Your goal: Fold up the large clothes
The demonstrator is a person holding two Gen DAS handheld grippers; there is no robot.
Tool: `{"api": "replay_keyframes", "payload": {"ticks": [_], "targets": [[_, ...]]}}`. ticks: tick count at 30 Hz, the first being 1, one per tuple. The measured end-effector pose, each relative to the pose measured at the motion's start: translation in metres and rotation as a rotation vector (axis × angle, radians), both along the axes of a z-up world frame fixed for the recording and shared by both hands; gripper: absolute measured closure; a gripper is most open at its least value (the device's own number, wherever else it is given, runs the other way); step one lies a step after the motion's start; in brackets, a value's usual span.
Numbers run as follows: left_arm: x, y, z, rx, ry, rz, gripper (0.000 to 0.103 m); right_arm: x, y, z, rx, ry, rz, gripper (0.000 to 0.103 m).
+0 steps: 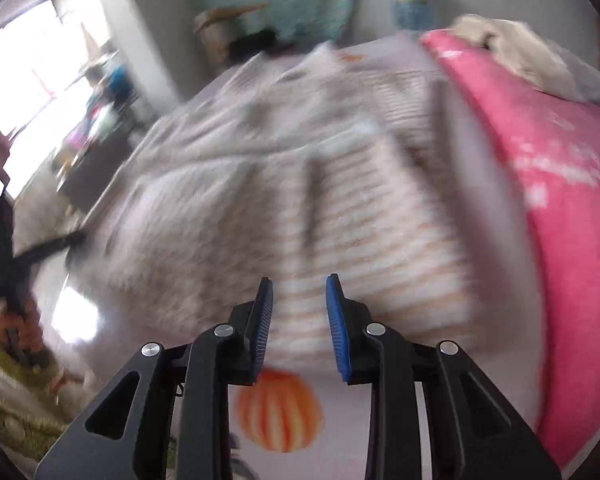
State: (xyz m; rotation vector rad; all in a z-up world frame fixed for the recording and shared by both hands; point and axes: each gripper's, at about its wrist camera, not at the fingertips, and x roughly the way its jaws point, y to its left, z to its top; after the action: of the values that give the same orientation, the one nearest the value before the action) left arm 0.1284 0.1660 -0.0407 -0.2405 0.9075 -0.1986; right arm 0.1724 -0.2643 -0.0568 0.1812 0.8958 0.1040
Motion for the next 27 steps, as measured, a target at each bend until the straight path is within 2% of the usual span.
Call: {"api": "replay_keyframes", "payload": {"ticks": [2, 3, 6, 8, 10, 11, 14, 16, 18, 21, 23, 24, 27], "targets": [[0.006, 0.003, -0.009, -0.028, 0.034, 0.003, 0.066, 0.008, -0.02, -0.022, 0.012, 0.085, -0.073, 0.079], [0.007, 0.002, -0.006, -0.026, 0.04, 0.003, 0.065, 0.008, -0.024, -0.023, 0.05, 0.08, -0.084, 0.079], [0.015, 0.0, 0.007, -0.046, 0.072, 0.015, 0.064, 0.014, -0.023, -0.01, 0.098, 0.08, -0.082, 0.076], [0.018, -0.004, 0.017, -0.054, 0.051, 0.011, 0.062, 0.016, -0.017, -0.001, 0.12, 0.055, -0.062, 0.066], [0.023, -0.017, 0.027, -0.028, 0.023, -0.02, 0.057, 0.026, 0.001, 0.012, 0.111, 0.028, -0.006, 0.062], [0.027, -0.026, 0.031, -0.013, 0.013, -0.042, 0.052, 0.031, 0.012, 0.017, 0.11, 0.017, 0.028, 0.057], [0.042, -0.063, 0.035, 0.062, 0.005, -0.115, 0.043, 0.054, 0.044, 0.022, 0.097, 0.002, 0.123, 0.054], [0.053, -0.089, 0.031, 0.13, 0.029, -0.151, 0.036, 0.069, 0.063, 0.02, 0.083, 0.005, 0.159, 0.054], [0.063, -0.112, 0.024, 0.222, 0.043, -0.172, 0.03, 0.078, 0.076, 0.016, 0.027, 0.016, 0.163, 0.054], [0.072, -0.137, 0.006, 0.355, 0.08, -0.16, 0.02, 0.093, 0.085, -0.005, -0.006, 0.065, 0.157, 0.051], [0.072, -0.143, 0.003, 0.41, 0.057, -0.115, 0.012, 0.096, 0.087, -0.013, -0.039, 0.051, 0.163, 0.046], [0.072, -0.144, 0.003, 0.428, 0.057, -0.101, 0.01, 0.097, 0.088, -0.012, -0.049, 0.058, 0.17, 0.046], [0.075, -0.14, 0.004, 0.412, 0.087, -0.076, 0.008, 0.098, 0.083, 0.0, -0.023, 0.078, 0.146, 0.046]]}}
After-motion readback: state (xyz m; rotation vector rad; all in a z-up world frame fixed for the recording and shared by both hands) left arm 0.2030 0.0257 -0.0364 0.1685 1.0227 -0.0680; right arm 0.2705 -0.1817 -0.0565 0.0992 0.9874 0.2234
